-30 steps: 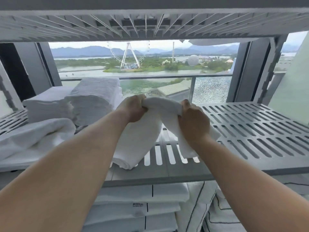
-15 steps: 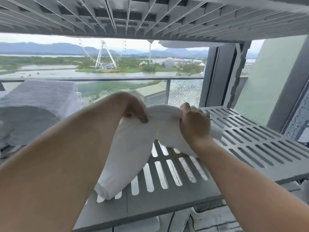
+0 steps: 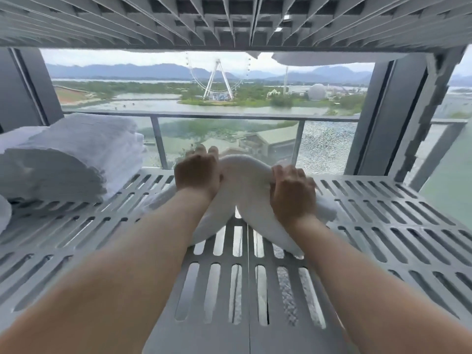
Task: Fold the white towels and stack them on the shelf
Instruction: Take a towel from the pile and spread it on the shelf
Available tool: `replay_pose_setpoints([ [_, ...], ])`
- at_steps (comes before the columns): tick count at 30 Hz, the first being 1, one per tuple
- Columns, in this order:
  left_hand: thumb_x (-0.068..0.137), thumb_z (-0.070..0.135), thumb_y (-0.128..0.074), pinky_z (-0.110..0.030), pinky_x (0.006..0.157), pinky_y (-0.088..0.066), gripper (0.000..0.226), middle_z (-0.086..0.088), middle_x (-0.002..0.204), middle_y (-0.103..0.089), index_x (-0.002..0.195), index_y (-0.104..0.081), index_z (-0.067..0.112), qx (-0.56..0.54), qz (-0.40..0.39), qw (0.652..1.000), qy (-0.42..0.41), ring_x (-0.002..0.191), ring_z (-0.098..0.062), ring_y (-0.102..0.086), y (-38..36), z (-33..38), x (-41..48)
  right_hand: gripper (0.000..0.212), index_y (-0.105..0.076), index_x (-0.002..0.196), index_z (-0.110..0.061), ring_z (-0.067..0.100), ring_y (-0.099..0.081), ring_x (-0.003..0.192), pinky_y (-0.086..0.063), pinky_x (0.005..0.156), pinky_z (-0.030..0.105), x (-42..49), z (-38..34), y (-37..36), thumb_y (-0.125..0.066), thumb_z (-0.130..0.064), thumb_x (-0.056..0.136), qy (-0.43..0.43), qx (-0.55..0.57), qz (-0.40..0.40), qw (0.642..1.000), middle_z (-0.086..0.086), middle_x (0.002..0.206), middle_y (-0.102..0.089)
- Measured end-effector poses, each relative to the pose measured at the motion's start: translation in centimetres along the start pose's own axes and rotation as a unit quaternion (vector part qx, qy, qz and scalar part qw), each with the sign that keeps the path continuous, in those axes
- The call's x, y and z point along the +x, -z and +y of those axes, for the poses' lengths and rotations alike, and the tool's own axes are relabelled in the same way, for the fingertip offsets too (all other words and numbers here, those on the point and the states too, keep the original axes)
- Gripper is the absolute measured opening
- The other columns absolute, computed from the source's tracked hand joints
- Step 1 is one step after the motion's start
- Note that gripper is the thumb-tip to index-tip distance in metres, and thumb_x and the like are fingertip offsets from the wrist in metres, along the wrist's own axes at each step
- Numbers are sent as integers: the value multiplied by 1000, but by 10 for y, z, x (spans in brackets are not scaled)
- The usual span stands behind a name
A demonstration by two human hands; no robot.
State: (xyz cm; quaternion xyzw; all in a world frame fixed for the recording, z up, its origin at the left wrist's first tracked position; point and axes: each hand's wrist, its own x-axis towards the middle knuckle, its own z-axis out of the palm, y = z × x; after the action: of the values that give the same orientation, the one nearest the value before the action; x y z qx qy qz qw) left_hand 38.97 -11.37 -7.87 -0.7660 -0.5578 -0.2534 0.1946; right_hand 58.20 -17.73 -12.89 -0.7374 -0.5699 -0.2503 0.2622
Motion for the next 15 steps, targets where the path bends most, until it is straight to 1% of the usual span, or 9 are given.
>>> replay_pose_setpoints([
  [1, 88, 29, -62, -40, 69, -52, 29, -9, 106, -58, 113, -55, 16, 1, 19, 1000, 2, 92, -32, -61, 0, 0, -3, 21, -53, 113, -18, 33, -59, 91, -48, 79, 44, 1, 3, -4, -45, -29, 97, -13, 29, -15, 999, 11, 101, -60],
  [3, 91, 32, -60, -40, 68, -52, 22, -7, 102, -59, 106, -56, 17, 1, 45, 999, -16, 89, -31, -62, -2, -1, -11, 28, -55, 110, -18, 33, -61, 86, -50, 76, 42, 2, 7, -10, -37, -38, 100, -21, 75, -30, 996, 11, 98, -63],
  [5, 93, 42, -54, -39, 69, -53, 25, -5, 101, -63, 104, -59, 21, -24, 23, 999, -28, 88, -31, -64, -4, -3, -19, 38, -56, 106, -17, 34, -63, 86, -49, 76, 41, 3, 8, -12, -29, -45, 101, -25, 116, -33, 992, 11, 96, -67],
  [6, 93, 49, -51, -40, 73, -54, 32, -5, 104, -66, 109, -60, 23, -41, -10, 999, -22, 90, -31, -65, -5, -4, -22, 38, -55, 104, -17, 34, -63, 86, -47, 75, 40, 5, 8, -14, -28, -44, 102, -29, 131, -31, 990, 11, 96, -68],
  [7, 93, 55, -48, -41, 78, -55, 40, -5, 111, -67, 118, -59, 25, -55, -49, 997, -11, 96, -31, -66, -7, -5, -24, 34, -53, 105, -18, 35, -64, 85, -44, 72, 39, 6, 8, -16, -29, -42, 102, -33, 142, -27, 989, 12, 95, -68],
  [9, 92, 60, -47, -44, 88, -53, 53, -6, 123, -66, 133, -53, 26, -80, -123, 989, 10, 109, -31, -64, -11, -6, -24, 18, -44, 110, -18, 36, -65, 81, -40, 67, 38, 9, 5, -18, -35, -32, 102, -46, 164, -11, 985, 14, 91, -69],
  [11, 92, 59, -51, -43, 91, -51, 53, -7, 124, -65, 131, -54, 23, -118, -149, 981, 23, 110, -30, -62, -15, -6, -20, 10, -42, 107, -17, 35, -62, 85, -43, 69, 39, 10, 0, -14, -44, -19, 98, -56, 173, 20, 983, 13, 92, -65],
  [13, 90, 58, -55, -38, 86, -48, 49, -7, 119, -66, 122, -59, 21, -153, -148, 977, 29, 106, -28, -62, -19, -8, -15, 11, -52, 100, -16, 34, -55, 96, -43, 80, 42, 14, -1, -11, -51, -10, 91, -49, 127, 48, 989, 13, 100, -57],
  [15, 85, 63, -60, -34, 80, -44, 58, -5, 119, -66, 124, -58, 19, -171, -162, 971, 26, 106, -26, -61, -23, -9, -10, 17, -66, 95, -18, 34, -51, 101, -40, 87, 43, 20, -2, -11, -55, -8, 86, -41, 74, 50, 995, 11, 105, -54],
])
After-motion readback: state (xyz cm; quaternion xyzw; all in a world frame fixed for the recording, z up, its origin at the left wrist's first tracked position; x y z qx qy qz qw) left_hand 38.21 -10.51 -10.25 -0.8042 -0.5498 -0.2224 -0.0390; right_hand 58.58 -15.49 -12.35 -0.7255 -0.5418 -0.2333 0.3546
